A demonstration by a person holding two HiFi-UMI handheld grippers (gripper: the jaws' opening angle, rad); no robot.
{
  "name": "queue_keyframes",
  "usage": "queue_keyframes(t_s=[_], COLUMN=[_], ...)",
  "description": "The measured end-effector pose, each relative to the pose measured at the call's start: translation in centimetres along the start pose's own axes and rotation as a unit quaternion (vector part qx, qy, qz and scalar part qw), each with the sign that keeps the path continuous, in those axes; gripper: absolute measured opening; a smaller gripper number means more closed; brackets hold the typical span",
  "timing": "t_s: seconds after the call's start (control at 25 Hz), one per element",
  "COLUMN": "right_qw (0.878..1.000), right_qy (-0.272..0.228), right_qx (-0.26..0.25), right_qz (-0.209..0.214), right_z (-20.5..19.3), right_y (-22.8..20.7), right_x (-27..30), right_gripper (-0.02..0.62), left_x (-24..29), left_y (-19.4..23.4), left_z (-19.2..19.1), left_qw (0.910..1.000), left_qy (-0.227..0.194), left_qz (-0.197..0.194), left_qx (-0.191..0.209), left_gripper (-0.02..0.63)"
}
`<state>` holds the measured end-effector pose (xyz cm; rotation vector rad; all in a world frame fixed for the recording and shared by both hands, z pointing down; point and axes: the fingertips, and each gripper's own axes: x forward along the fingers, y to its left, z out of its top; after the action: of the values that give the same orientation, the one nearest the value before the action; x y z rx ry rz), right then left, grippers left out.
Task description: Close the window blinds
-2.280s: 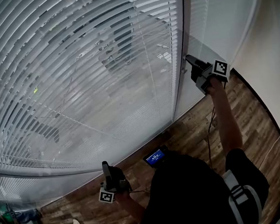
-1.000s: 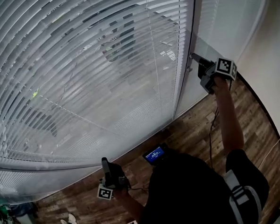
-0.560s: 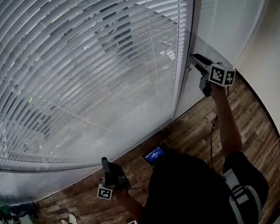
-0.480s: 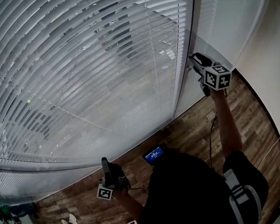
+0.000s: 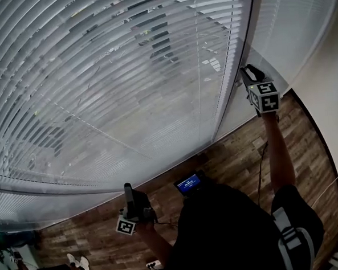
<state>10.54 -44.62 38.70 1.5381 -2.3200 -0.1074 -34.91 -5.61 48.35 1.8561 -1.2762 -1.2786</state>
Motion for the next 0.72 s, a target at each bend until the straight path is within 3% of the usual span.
queue_keyframes(t_s=[0.08,0.12,0.2,0.28,0.36,0.44,0.72], right_qw=[0.991,0.978,0.941,0.905,0.880,0.864,0.848], right_qy=[-0.005,-0.010,-0.024,-0.035,-0.041,-0.044,-0.056], right_qx=[0.126,0.197,0.320,0.399,0.445,0.470,0.485], right_qz=[0.042,0.067,0.111,0.141,0.160,0.172,0.205], right_z=[-0.07,-0.15,-0.03,0.11,0.05,-0.03,0.23], right_y=[-0.35,-0.52,-0.72,-0.75,-0.79,-0.87,-0.30], right_x=[0.13,0.20,0.18,0.13,0.18,0.25,0.26], right_gripper=[0.129,0.129,0.129,0.129,0.129,0.129,0.129], left_x=[-0.13,-0.22,-0.31,-0.32,-0.25,-0.10,-0.01], left_y=[-0.34,-0.41,-0.39,-0.34,-0.43,-0.49,-0.69], left_z=[0.25,0.32,0.31,0.21,0.10,-0.05,-0.64], left_qw=[1.0000,1.0000,1.0000,1.0000,1.0000,1.0000,1.0000], left_qy=[-0.003,-0.005,-0.006,-0.005,-0.004,-0.003,0.000], left_qz=[0.000,0.000,0.000,0.001,0.000,-0.001,0.000], left_qx=[0.002,0.003,0.002,0.003,0.004,0.004,0.009], left_gripper=[0.107,0.107,0.107,0.107,0.107,0.107,0.107])
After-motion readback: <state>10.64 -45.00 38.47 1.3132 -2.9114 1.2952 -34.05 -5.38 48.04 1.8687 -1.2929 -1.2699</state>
